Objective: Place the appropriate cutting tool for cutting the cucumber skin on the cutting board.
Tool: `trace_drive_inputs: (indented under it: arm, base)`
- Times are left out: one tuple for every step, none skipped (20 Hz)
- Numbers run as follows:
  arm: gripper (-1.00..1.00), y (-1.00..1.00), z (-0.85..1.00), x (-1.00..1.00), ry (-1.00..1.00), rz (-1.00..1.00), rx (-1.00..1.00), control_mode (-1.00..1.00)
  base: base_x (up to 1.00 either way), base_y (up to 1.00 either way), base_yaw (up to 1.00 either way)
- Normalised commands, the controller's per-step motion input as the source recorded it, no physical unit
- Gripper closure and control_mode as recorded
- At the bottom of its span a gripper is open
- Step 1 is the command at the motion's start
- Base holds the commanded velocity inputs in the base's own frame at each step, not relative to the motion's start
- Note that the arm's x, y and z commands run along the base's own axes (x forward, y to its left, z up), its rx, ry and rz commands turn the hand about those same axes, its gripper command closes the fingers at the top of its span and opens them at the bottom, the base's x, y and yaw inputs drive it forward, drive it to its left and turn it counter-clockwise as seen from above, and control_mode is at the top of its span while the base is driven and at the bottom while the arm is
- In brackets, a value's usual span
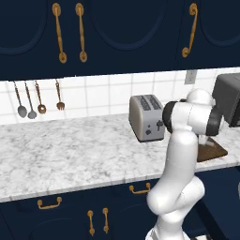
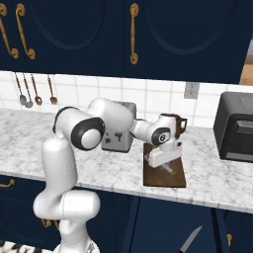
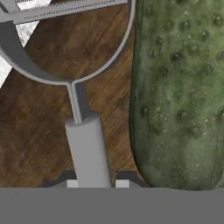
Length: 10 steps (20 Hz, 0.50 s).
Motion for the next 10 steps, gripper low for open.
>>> trace_drive_inputs:
  arm:
    - [-1.00,0.29,-0.33,0.00,0.00,0.08,0.04,-1.00]
    - [-1.00,0.39,-0.24,-0.19,0.00,0.07,0.03,-1.00]
    - [-1.00,0.34,-0.18,-0.41,-0.01,0.07,0.03,-1.00]
    - [-1.00,0.36,-0.09,-0.51,-0.02,0.06,0.01,-1.00]
    - [-1.00,0.37,-0.03,-0.64,-0.01,0.05,0.01,-1.00]
    - [-1.00,0.26,0.00,-0.74,-0.02,0.05,0.01,-1.00]
    - [-1.00,0.29,0.00,-0.81,-0.03,0.03,0.00,-1.00]
    - [-1.00,0.29,0.00,-0.86,-0.03,0.02,0.00,-1.00]
    - [-1.00,0.24,0.06,-0.91,-0.05,0.01,0.00,-1.00]
    - [-1.00,0.18,0.24,-0.90,-0.06,0.00,0.00,-1.00]
  base:
    - [0.00,0.00,0.00]
    - [0.00,0.00,0.00]
    - [0.00,0.00,0.00]
    - [0.00,0.00,0.00]
    - [0.00,0.00,0.00]
    - [0.00,0.00,0.00]
    - [0.00,0.00,0.00]
    - [0.00,0.00,0.00]
    - [0.00,0.00,0.00]
    - [0.00,0.00,0.00]
